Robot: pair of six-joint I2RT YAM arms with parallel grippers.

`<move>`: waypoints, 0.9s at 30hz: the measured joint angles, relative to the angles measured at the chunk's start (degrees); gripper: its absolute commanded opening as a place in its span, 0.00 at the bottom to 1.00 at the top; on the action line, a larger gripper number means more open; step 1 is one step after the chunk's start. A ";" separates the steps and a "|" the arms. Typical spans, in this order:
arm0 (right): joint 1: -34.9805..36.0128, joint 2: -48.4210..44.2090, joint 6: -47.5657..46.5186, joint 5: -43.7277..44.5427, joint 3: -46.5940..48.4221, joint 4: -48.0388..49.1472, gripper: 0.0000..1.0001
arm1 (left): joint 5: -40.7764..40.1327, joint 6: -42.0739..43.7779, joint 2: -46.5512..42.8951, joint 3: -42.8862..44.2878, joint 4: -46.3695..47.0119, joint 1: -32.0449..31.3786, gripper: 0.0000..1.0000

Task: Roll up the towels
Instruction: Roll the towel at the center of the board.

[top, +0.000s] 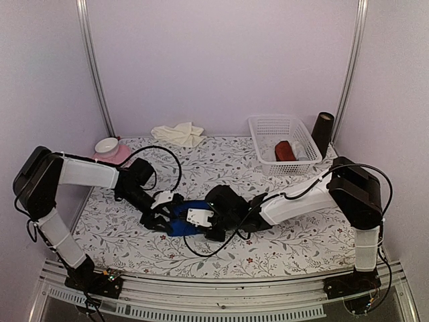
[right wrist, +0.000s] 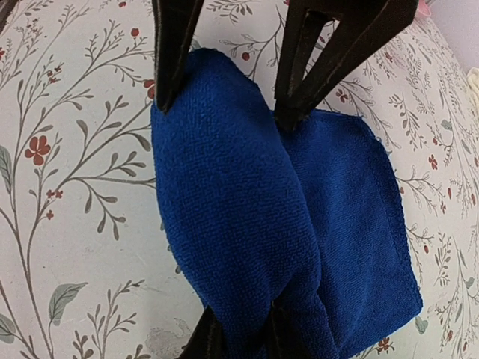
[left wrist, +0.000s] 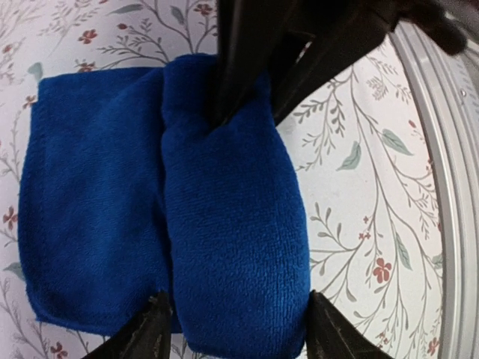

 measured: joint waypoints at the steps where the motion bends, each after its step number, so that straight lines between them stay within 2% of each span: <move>1: -0.09 0.13 0.15 -0.33 0.59 -0.63 0.11 | -0.33 -0.39 -0.81 -0.52 0.83 0.28 0.68; 6: -0.52 0.52 1.86 -3.32 2.97 -4.66 0.12 | -1.97 -1.66 -7.34 -5.25 6.97 0.70 0.77; 11: -1.01 0.98 4.46 -8.04 5.53 -8.85 0.14 | -2.82 -0.96 -15.87 -11.80 12.68 0.68 0.78; 16: -1.33 1.62 7.54 -13.99 8.66 -13.84 0.15 | -2.84 0.66 -19.39 -15.17 14.80 0.15 0.78; 21: -2.10 2.43 10.73 -19.19 11.47 -18.27 0.16 | -3.02 1.18 -19.34 -16.02 15.41 -1.31 0.67; 27: -3.48 4.76 13.92 -22.80 14.91 -21.94 0.16 | -2.32 0.85 -15.17 -13.97 13.40 -2.03 0.45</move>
